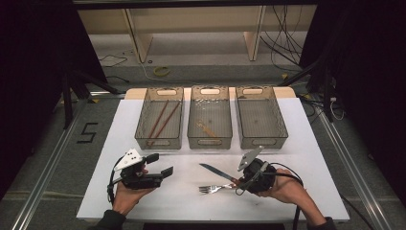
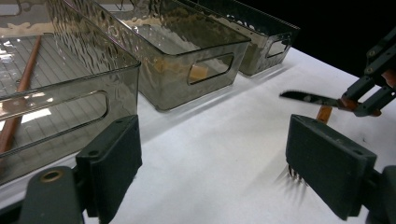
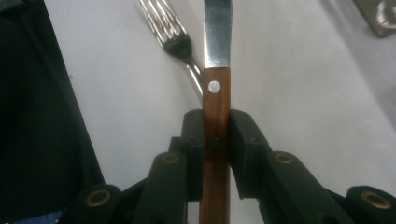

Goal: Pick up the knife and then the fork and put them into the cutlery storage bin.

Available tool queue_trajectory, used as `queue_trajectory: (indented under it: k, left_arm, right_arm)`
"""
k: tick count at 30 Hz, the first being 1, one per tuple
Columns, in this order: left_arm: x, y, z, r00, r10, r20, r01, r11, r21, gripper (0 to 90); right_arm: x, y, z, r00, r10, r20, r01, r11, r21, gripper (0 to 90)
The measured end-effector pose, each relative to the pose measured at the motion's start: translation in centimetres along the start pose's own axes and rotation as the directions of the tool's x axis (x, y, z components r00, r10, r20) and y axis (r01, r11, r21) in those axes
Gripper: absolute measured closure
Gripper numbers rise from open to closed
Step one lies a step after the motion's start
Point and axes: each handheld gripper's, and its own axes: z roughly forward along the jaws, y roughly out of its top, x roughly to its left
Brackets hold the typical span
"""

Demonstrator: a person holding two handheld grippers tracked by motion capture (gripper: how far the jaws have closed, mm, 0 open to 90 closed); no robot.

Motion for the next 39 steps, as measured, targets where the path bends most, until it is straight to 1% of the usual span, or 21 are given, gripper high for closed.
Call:
queue_trajectory:
  k: [1,2,3,4,5,6,10,15,22,25,29,30,36,39]
  left_arm:
    - [0.0,0.0,0.0,1.0000,0.000,0.000,0.000,1.0000,0.000,17.5]
    - [0.0,0.0,0.0,1.0000,0.000,-0.001,0.000,1.0000,0.000,17.5]
    - [0.0,0.0,0.0,1.0000,0.000,-0.001,0.000,1.0000,-0.001,17.5]
    - [0.0,0.0,0.0,1.0000,0.000,-0.002,0.000,1.0000,-0.001,17.5]
    - [0.0,0.0,0.0,1.0000,0.000,-0.004,0.000,1.0000,-0.002,17.3]
    - [0.0,0.0,0.0,1.0000,0.000,-0.004,0.000,1.0000,-0.002,17.1]
    - [0.1,0.0,0.0,1.0000,-0.002,0.000,0.002,1.0000,-0.005,17.1]
    - [0.1,0.0,0.0,1.0000,-0.002,0.000,0.002,1.0000,-0.005,17.1]
    - [0.1,-0.1,0.0,1.0000,-0.007,0.000,0.007,1.0000,-0.006,17.1]
    - [0.1,-0.1,0.0,1.0000,-0.007,-0.001,0.007,1.0000,-0.005,17.1]
    - [0.1,-0.1,0.0,1.0000,-0.007,-0.002,0.007,1.0000,-0.005,17.1]
    - [0.1,-0.1,0.0,1.0000,-0.006,-0.002,0.006,1.0000,-0.005,17.1]
    - [0.2,-0.1,0.0,1.0000,-0.009,-0.002,0.009,0.9999,-0.007,17.1]
    - [0.2,0.0,0.0,1.0000,-0.008,-0.002,0.008,0.9999,-0.006,17.1]
  right_arm:
    - [-0.2,0.0,-0.2,1.0000,-0.001,0.006,0.001,1.000,-0.008,77.3]
    - [-0.3,0.0,-0.3,0.9998,0.017,0.014,-0.017,1.000,-0.018,77.3]
    - [-0.5,0.0,-0.5,0.9995,0.018,0.025,-0.017,0.999,-0.027,77.3]
    - [-0.7,0.1,-0.6,0.9990,0.036,0.026,-0.035,0.998,-0.042,77.3]
    - [-1.1,0.1,-0.6,0.9992,0.030,0.026,-0.028,0.998,-0.059,77.3]
    - [-1.3,0.1,-0.8,0.9987,0.041,0.031,-0.039,0.997,-0.062,77.3]
    - [-1.8,0.4,-1.1,0.9973,0.057,0.046,-0.053,0.994,-0.093,77.3]
    - [-2.5,0.8,-1.7,0.9950,0.078,0.063,-0.070,0.990,-0.123,77.3]
    - [-3.8,1.2,-2.5,0.9898,0.109,0.092,-0.092,0.981,-0.170,77.3]
    - [-4.2,1.4,-2.8,0.9865,0.132,0.097,-0.113,0.977,-0.181,77.3]
    - [-5.0,1.4,-2.9,0.9847,0.143,0.100,-0.122,0.974,-0.193,77.4]
    - [-5.1,1.4,-3.0,0.9827,0.153,0.104,-0.131,0.972,-0.194,77.3]
    - [-6.3,1.5,-3.9,0.9755,0.183,0.122,-0.152,0.961,-0.230,77.3]
    - [-7.1,1.5,-4.5,0.9683,0.209,0.136,-0.171,0.953,-0.248,77.3]
